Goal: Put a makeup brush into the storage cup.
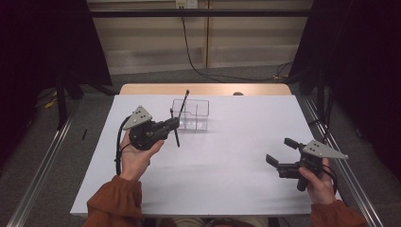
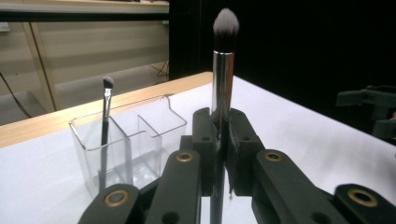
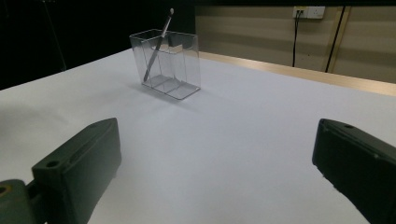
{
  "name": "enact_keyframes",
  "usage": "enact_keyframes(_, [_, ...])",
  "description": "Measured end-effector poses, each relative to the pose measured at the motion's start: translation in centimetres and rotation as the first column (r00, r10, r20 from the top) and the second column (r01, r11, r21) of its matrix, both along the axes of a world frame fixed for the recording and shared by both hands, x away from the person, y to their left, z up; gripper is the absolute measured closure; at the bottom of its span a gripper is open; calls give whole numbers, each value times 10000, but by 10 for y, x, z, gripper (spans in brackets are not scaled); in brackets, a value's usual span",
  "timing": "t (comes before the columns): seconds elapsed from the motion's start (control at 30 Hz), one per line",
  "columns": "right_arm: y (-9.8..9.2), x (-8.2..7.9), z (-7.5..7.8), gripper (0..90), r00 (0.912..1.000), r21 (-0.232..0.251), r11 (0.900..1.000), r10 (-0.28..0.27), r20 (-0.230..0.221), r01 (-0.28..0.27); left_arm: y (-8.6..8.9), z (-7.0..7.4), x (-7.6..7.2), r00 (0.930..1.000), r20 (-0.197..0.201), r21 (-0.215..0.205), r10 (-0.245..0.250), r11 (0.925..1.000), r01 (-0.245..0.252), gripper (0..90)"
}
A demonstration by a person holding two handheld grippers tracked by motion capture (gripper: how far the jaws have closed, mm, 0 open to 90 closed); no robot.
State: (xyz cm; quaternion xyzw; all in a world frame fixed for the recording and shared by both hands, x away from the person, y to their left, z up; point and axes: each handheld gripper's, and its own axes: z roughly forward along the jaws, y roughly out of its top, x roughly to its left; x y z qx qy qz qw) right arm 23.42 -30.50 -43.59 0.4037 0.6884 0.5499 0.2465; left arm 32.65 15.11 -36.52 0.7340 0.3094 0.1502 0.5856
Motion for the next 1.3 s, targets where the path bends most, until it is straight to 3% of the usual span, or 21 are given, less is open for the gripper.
enact_keyframes(0.37, [-2,-8,-7,6,9998,136,9999,-47,212,44,5,1,21,9994,-244,24,262,9997,-262,839])
enact_keyframes(1.03, [-2,-9,-8,3,9998,269,9996,10,175,-14,0,21,59,9975,13,85,707,9975,-707,839])
enact_keyframes(1.3, [-2,-10,-8,3,9997,260,9996,61,235,-67,-3,26,73,9956,77,-84,933,9956,-932,839])
